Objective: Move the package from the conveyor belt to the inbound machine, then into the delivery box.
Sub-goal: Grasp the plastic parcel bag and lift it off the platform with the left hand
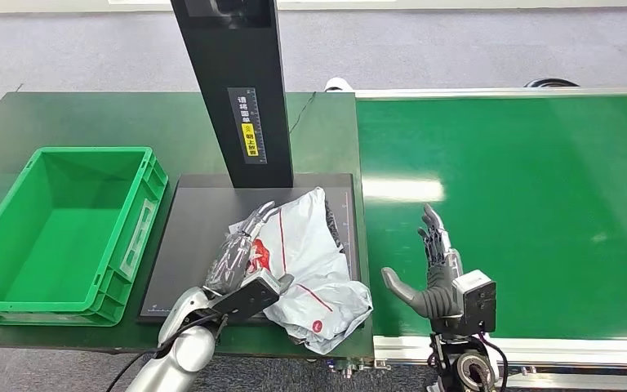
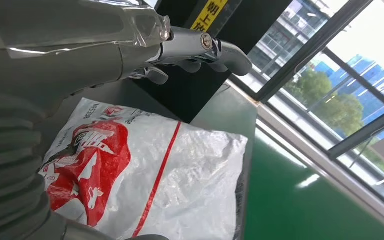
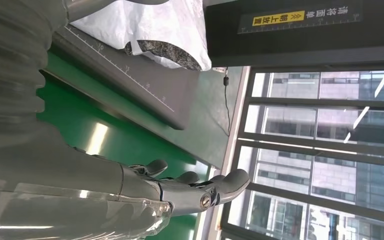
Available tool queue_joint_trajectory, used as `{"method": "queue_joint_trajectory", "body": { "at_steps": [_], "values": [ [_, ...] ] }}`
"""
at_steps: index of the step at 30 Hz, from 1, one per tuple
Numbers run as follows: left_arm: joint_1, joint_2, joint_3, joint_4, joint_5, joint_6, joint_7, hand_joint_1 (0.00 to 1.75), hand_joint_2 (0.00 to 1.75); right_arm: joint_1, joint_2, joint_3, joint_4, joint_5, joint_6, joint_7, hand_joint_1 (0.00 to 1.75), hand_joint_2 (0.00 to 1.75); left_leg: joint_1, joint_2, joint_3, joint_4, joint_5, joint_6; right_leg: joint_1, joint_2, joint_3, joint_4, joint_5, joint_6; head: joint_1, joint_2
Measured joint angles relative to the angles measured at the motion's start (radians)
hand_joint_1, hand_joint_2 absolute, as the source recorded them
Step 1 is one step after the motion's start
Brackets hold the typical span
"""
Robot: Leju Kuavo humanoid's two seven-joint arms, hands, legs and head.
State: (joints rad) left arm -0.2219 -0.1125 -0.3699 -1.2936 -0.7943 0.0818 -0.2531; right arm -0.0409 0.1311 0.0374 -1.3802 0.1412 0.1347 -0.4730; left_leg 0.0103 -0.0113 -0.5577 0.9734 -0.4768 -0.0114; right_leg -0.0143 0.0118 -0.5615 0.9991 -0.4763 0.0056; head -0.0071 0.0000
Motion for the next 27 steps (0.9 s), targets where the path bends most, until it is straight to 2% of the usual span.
{"method": "queue_joint_trajectory", "body": {
  "at_steps": [4, 10, 17, 21, 27],
  "values": [
    [-0.003, 0.0, -0.01, 0.02, -0.018, -0.014, 0.021, 0.0, 1.75, 0.005, 0.007, -0.009, -0.001, 0.005, 0.001, 0.005, 0.0, 1.75, 0.0, 0.0, 0.0, 0.0, 0.0, 0.0, 0.0, 0.0, 0.0, 0.0, 0.0, 0.0, 0.0, 0.0],
    [-0.008, 0.004, -0.032, 0.063, -0.122, -0.07, 0.112, 0.0, 1.75, 0.013, 0.016, -0.022, -0.007, 0.012, 0.003, 0.009, 0.0, 1.75, 0.0, 0.0, 0.0, 0.0, 0.0, 0.0, 0.0, 0.0, 0.0, 0.0, 0.0, 0.0, 0.0, 0.0],
    [-0.009, 0.016, -0.053, 0.099, -0.229, -0.125, 0.176, 0.02, 1.75, 0.019, 0.018, -0.035, -0.008, 0.016, 0.01, 0.009, 0.0, 1.75, 0.0, 0.0, 0.0, 0.0, 0.0, 0.0, 0.0, 0.0, 0.0, 0.0, 0.0, 0.0, 0.0, 0.0],
    [-0.018, 0.022, -0.066, 0.119, -0.297, -0.154, 0.221, 1.73, 1.75, 0.018, 0.02, -0.039, -0.006, 0.019, 0.01, 0.009, 0.0, 1.75, 0.0, 0.0, 0.001, 0.0, 0.0, 0.0, 0.0, 0.0, 0.003, 0.0, 0.0, 0.0, 0.0, 0.0],
    [-0.047, 0.023, -0.065, 0.165, -0.311, -0.165, 0.233, 1.75, 1.75, 0.018, 0.025, -0.044, -0.004, 0.019, 0.01, 0.019, 0.0, 1.75, 0.0, 0.0, 0.006, -0.001, 0.0, 0.0, 0.0, -0.001, 0.009, 0.0, 0.0, 0.0, 0.0, 0.0]
  ]
}}
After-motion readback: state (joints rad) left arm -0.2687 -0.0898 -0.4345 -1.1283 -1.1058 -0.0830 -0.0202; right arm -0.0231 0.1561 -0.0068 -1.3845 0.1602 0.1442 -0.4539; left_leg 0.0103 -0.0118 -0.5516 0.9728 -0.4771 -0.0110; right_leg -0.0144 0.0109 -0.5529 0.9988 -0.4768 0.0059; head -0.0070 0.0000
